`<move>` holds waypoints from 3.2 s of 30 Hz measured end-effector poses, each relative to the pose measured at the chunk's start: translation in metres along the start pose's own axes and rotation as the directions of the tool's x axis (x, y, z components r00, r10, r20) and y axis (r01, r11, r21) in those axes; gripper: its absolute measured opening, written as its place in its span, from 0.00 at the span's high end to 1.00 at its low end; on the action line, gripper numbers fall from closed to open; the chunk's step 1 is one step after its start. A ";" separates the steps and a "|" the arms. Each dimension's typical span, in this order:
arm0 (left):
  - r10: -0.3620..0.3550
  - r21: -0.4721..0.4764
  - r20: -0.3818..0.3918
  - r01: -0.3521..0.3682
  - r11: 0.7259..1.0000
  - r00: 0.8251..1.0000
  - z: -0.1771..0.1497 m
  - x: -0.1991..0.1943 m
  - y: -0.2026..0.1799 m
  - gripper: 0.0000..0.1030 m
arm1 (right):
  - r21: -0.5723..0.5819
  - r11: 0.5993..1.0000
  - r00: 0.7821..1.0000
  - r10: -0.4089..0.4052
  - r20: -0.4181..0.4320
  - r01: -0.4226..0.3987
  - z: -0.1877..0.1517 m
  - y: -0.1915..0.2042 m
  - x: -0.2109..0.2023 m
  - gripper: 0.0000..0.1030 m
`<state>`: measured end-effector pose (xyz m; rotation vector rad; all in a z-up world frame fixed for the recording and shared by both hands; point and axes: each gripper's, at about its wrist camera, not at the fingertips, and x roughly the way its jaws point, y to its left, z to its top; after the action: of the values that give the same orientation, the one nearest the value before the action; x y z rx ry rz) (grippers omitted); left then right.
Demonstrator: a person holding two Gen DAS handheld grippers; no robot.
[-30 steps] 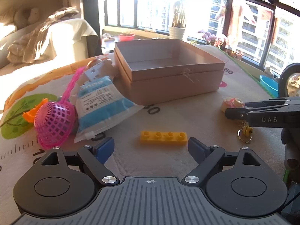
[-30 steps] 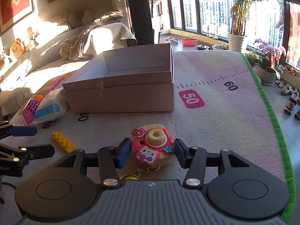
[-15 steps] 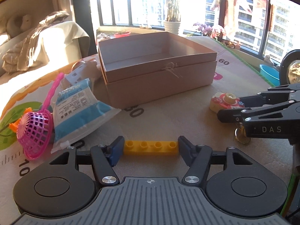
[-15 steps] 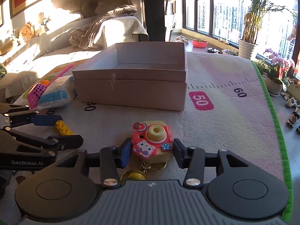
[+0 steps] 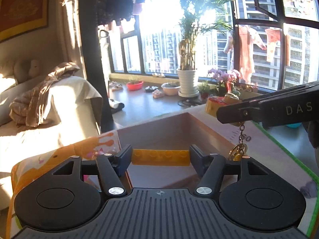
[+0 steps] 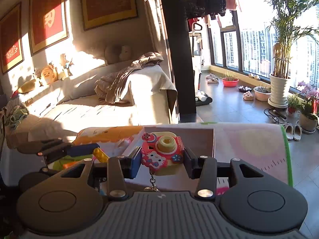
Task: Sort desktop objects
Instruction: 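Drop the pink keychain into the box with the right gripper while the left gripper drops the yellow brick in, then grasp the blue-and-white packet with the right gripper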
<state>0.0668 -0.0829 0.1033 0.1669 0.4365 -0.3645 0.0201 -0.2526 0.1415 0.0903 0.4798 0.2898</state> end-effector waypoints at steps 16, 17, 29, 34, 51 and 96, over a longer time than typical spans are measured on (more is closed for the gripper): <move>0.203 -0.097 -0.192 -0.224 0.970 0.960 -0.071 0.004 0.069 0.08 | 0.058 0.992 0.991 -0.107 -0.078 0.111 -0.032 -0.021 0.046 0.42; 0.195 -0.111 -0.205 -0.220 0.969 0.959 -0.073 0.007 0.071 0.08 | 0.051 0.993 0.991 -0.102 -0.083 0.107 -0.037 -0.019 0.044 0.41; 0.067 -0.045 -0.217 -0.078 0.996 0.974 -0.101 -0.028 0.034 0.42 | -0.028 0.995 0.982 0.085 -0.169 -0.091 -0.071 0.037 0.031 0.37; -0.113 -0.079 -0.255 0.095 0.992 0.960 -0.113 -0.062 0.021 0.52 | 0.065 0.976 0.943 0.216 -0.252 -0.206 -0.075 0.057 0.048 0.25; 0.038 -0.062 -0.176 -0.049 0.997 0.984 -0.119 -0.080 0.051 0.10 | 0.027 0.999 0.938 0.054 -0.344 -0.047 -0.101 0.031 0.035 0.55; -0.021 -0.070 -0.234 0.005 0.998 0.972 -0.107 -0.084 0.021 0.11 | 0.114 0.984 0.977 -0.114 -0.181 0.136 -0.144 -0.002 0.009 0.08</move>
<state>-0.0373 -0.0129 0.0467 0.1400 0.6830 -0.3434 -0.0389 -0.2489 0.0097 0.1582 0.6751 0.1433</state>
